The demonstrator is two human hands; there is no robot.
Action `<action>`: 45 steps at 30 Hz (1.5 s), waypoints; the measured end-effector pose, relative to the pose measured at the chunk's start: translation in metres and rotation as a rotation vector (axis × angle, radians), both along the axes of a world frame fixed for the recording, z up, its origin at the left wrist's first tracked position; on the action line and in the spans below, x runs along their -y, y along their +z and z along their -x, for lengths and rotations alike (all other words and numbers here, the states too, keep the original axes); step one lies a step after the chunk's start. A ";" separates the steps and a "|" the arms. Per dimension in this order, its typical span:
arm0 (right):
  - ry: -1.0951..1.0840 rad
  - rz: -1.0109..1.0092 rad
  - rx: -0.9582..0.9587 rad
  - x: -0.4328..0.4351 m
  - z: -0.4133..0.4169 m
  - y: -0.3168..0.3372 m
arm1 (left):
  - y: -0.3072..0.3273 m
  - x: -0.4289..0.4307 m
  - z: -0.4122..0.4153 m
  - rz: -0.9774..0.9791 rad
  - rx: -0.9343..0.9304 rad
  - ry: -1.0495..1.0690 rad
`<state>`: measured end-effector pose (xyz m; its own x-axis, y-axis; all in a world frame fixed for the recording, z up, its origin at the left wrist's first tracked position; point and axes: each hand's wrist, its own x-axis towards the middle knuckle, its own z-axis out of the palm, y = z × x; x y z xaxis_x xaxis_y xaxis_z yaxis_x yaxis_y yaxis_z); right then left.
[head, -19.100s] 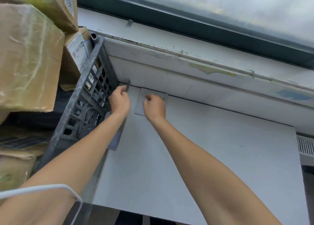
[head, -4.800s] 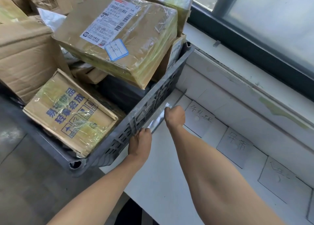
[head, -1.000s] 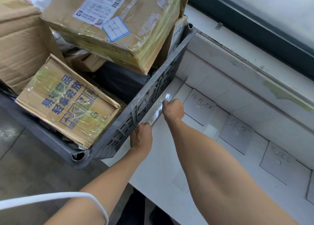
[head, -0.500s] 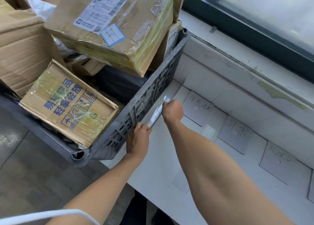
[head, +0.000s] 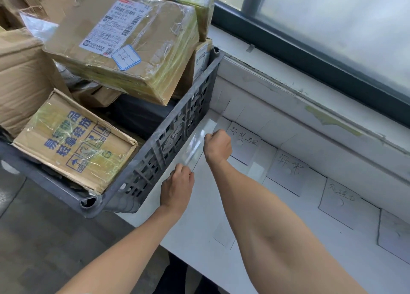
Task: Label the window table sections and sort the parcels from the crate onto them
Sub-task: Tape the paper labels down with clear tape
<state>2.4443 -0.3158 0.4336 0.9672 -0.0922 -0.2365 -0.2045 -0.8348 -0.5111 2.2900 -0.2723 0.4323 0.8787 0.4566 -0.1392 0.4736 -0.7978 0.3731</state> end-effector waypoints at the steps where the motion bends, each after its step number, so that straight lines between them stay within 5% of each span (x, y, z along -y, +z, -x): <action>1: -0.003 0.005 0.000 0.005 0.000 0.002 | 0.002 0.006 0.000 0.011 0.001 -0.003; 45: -0.318 0.002 -0.071 0.386 0.063 -0.021 | -0.008 0.360 0.053 0.260 -0.062 -0.224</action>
